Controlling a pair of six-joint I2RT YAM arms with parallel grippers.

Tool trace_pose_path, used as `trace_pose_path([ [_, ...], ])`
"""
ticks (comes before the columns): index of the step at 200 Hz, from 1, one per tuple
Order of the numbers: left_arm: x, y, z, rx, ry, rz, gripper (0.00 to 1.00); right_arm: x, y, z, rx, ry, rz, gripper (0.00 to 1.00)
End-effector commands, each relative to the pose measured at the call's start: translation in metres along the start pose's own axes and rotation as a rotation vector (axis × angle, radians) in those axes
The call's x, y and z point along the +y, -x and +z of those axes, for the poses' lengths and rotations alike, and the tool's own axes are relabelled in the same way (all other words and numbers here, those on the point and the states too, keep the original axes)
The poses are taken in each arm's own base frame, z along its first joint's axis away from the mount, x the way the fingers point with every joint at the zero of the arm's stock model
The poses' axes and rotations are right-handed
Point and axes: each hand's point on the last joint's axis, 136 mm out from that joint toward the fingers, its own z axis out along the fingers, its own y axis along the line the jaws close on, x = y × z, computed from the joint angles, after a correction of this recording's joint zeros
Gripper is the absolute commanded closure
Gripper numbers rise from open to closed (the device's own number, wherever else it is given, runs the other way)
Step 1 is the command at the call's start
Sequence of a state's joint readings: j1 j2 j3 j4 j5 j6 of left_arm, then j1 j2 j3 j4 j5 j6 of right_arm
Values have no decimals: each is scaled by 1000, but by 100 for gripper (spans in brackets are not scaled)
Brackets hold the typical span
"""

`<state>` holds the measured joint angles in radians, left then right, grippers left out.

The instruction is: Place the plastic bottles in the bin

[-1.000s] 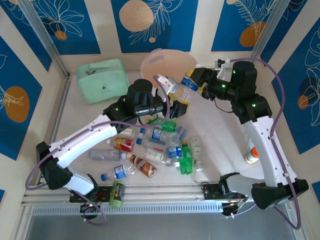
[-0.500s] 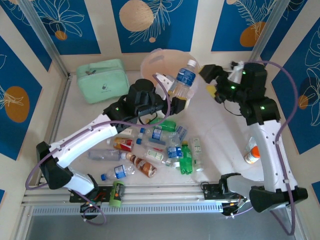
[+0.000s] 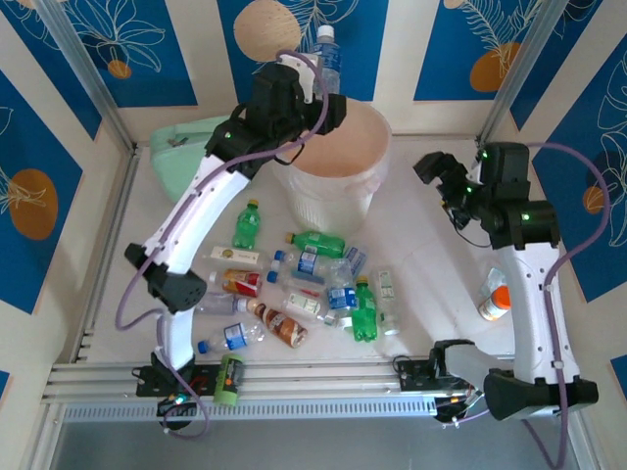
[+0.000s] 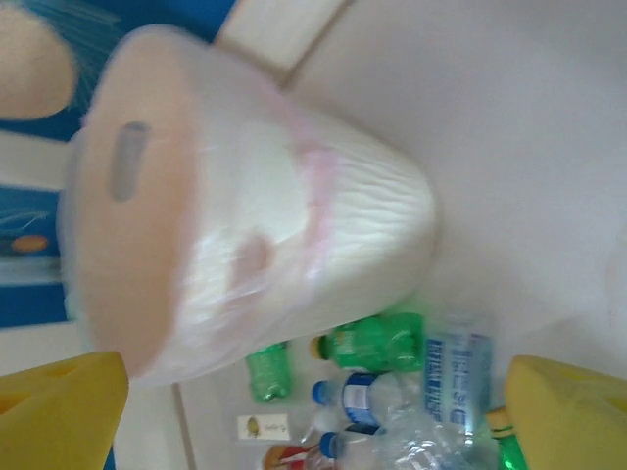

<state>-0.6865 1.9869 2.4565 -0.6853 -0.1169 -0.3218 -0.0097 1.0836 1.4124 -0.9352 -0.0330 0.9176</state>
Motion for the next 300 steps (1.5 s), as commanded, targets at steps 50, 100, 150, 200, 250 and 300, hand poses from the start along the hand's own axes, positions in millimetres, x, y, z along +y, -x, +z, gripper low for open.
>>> trace_pose_path([
  [50, 16, -68, 19, 262, 25, -59, 38, -40, -23, 17, 73, -165, -48, 1],
  [100, 16, -74, 20, 281, 23, -67, 19, -40, -16, 11, -54, -184, -104, 1],
  [150, 23, -49, -13, 210, 77, -31, 10, -32, -13, 7, 17, -47, 11, 1],
  [200, 98, -48, -101, 102, 303, -69, 10, 15, -43, 3, 91, 123, -226, 1],
  [250, 195, -148, -144, 172, 437, -261, 9, 43, -95, 9, 144, 141, -487, 4],
  [300, 224, -234, -78, 401, 383, -317, 10, 60, -160, 13, 222, 188, -659, 7],
])
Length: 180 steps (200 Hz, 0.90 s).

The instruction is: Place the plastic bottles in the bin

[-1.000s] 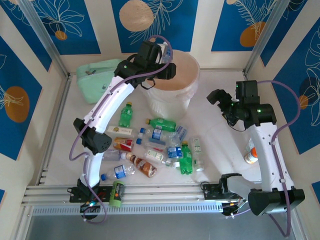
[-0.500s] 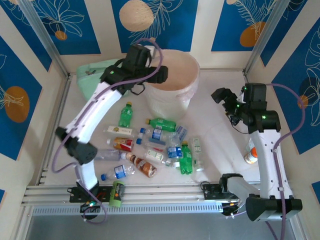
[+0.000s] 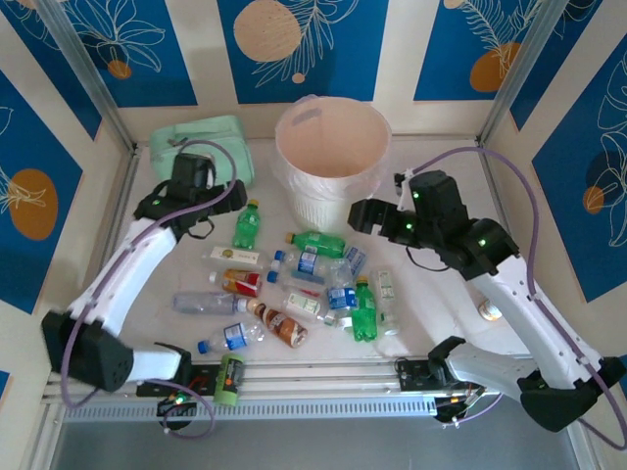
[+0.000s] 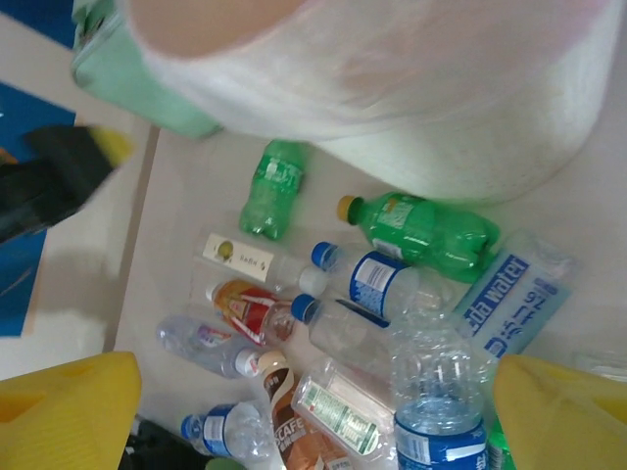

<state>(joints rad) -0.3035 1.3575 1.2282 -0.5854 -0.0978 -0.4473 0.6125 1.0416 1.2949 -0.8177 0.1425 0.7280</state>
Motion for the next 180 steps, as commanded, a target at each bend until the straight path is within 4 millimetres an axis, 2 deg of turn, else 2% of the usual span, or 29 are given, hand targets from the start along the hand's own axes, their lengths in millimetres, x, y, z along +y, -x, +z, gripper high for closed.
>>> trace_pose_path([
  [1, -13, -7, 36, 54, -83, -5, 10, 12, -8, 9, -15, -24, -89, 7],
  [38, -6, -10, 77, 93, -38, 21, 11, 23, -23, 21, 20, -48, -130, 10],
  [60, -7, -15, 94, 131, -38, 52, 12, 27, -23, 24, 15, -43, -136, 10],
  [98, -3, -36, 122, 211, -28, 76, 12, 30, -19, 23, 3, -34, -137, 10],
  [130, 4, -47, 139, 254, 9, 78, 14, 31, -21, 22, 10, -30, -140, 10],
  [180, 10, -61, 153, 295, 32, 89, 17, 33, -22, 26, 18, -26, -135, 10],
])
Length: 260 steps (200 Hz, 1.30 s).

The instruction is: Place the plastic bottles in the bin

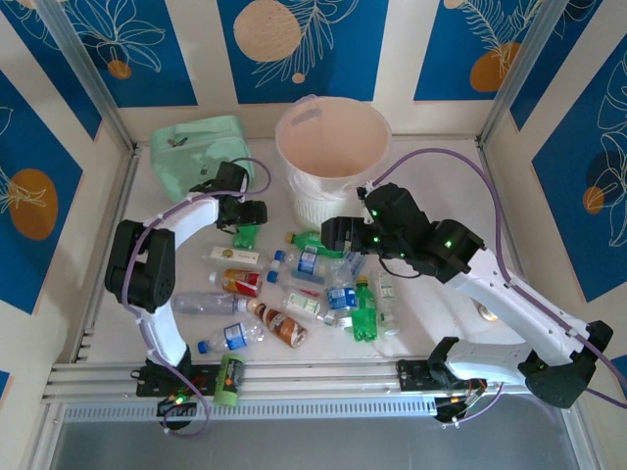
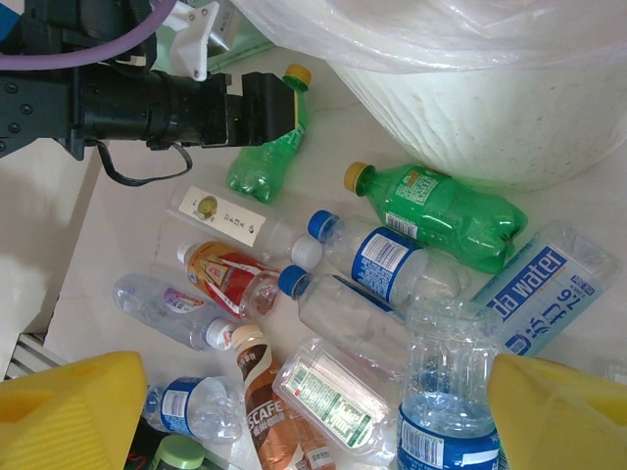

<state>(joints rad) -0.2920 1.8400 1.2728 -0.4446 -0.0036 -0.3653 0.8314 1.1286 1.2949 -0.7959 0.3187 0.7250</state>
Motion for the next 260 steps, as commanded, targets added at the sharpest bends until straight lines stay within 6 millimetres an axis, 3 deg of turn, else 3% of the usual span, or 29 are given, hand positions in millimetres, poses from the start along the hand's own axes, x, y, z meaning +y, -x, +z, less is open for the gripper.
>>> trace_pose_path([
  [1, 2, 11, 2, -12, 4, 10, 17, 8, 10, -4, -31, 20, 5, 9],
  [92, 4, -3, 27, 50, 4, 18, 32, 16, 12, 1, -18, 26, -4, 9],
  [143, -1, 6, 14, 18, -14, 11, 43, 18, 15, -1, -28, 26, -6, 10],
  [169, -5, 10, 1, 2, -33, 3, 46, 29, 16, -3, -20, 64, -33, 10],
  [188, -6, 14, -19, -25, -38, -14, 47, 42, 19, -10, -27, 94, -73, 10],
  [208, -10, 21, -53, -80, -63, -63, 47, 59, 21, -14, -29, 139, -117, 9],
  [260, -43, 46, -172, -305, -317, -259, 45, 119, 17, -19, 15, 304, -247, 7],
])
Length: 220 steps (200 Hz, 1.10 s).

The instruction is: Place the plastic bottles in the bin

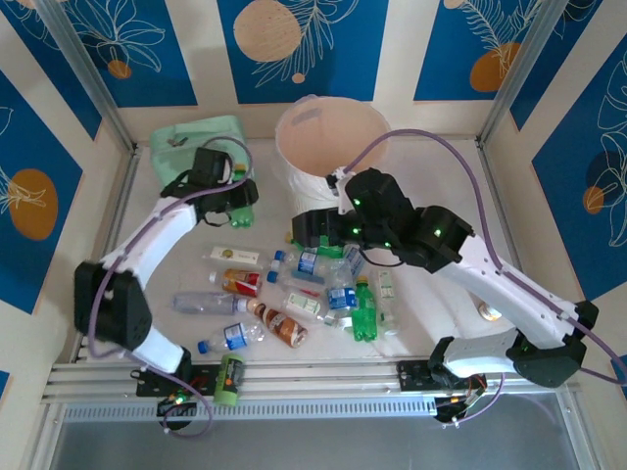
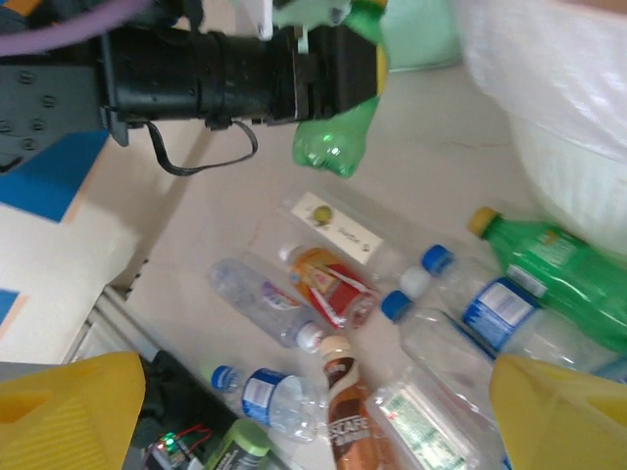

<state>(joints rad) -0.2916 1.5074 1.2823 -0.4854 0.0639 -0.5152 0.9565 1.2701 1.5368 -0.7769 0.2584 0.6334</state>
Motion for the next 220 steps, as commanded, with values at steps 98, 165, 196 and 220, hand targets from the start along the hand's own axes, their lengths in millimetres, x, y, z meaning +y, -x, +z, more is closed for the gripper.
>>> trace_pose_path([
  [98, -134, 60, -154, -137, -883, -461, 44, 49, 51, 23, 42, 236, -25, 3],
  [165, -173, 74, -205, -125, -1265, -421, 44, 50, 84, 17, -1, 354, 48, 1],
  [196, -182, 71, -212, -104, -1310, -388, 43, 64, 90, 9, 1, 445, 40, 2],
  [220, -187, 69, -218, -92, -1351, -377, 43, 68, 94, 8, -8, 469, 46, 3],
])
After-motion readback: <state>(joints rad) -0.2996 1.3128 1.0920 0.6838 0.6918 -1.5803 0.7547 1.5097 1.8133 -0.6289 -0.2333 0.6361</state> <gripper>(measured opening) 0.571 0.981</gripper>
